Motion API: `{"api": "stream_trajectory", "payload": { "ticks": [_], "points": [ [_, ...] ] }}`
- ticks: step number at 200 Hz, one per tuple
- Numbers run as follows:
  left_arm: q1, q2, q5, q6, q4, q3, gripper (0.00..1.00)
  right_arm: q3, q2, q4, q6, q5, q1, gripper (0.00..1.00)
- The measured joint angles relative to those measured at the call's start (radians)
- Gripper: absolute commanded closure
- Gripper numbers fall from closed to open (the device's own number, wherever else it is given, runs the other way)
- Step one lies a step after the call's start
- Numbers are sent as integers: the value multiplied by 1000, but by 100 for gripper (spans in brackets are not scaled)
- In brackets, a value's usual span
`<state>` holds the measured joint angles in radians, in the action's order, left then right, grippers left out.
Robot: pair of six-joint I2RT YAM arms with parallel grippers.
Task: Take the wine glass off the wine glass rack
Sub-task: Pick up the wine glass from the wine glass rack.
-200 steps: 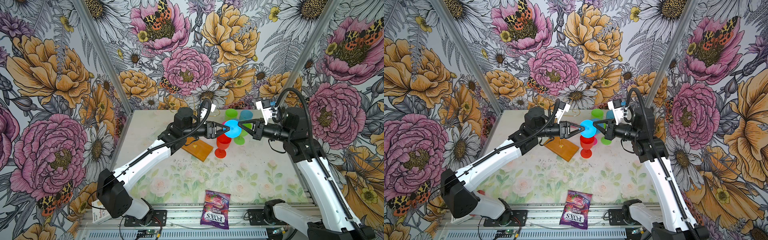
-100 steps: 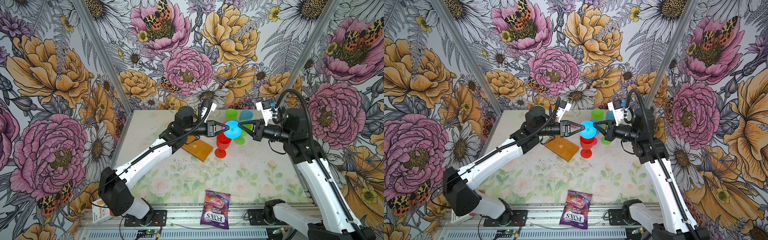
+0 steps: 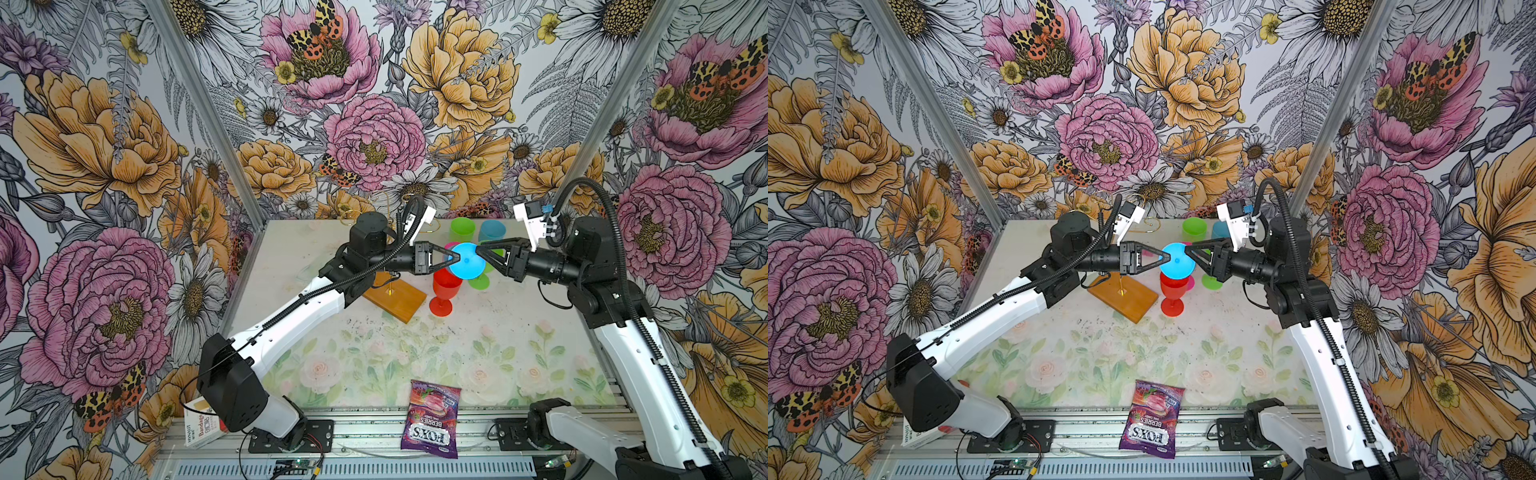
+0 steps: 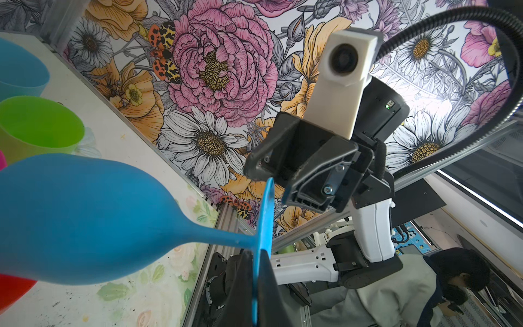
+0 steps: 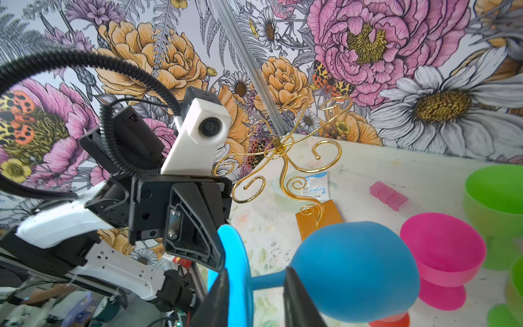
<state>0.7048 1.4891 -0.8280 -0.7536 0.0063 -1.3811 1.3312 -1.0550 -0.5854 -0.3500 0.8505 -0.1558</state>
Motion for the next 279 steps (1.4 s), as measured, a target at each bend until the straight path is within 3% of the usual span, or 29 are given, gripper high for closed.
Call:
{"api": "stream_trajectory", "payload": {
  "ticks": [47,61,86,103,139,158,177,236,279],
  "points": [
    [3,-3,-42,29,7,19,100,53,-13,-17,-48,-39,37,44],
    [8,-10,-50,56,8,43,100,85,-32,-30,-79,-57,67,29],
    [52,-61,-41,167,-14,111,100,116,-67,-84,-92,-112,95,25],
    [115,-124,6,307,-80,137,100,126,-92,-138,-95,-150,97,24],
    [265,-263,187,628,-235,148,100,136,-137,-282,-80,-232,98,21],
    [303,-312,283,760,-272,187,100,140,-161,-368,-60,-272,98,14],
    [340,-343,400,895,-301,255,100,142,-167,-443,-42,-290,98,13],
    [490,-350,784,1271,-345,415,100,161,-165,-529,-35,-256,98,22],
    [571,-349,1033,1509,-236,546,100,183,-192,-547,-38,-243,49,23]
  ]
}}
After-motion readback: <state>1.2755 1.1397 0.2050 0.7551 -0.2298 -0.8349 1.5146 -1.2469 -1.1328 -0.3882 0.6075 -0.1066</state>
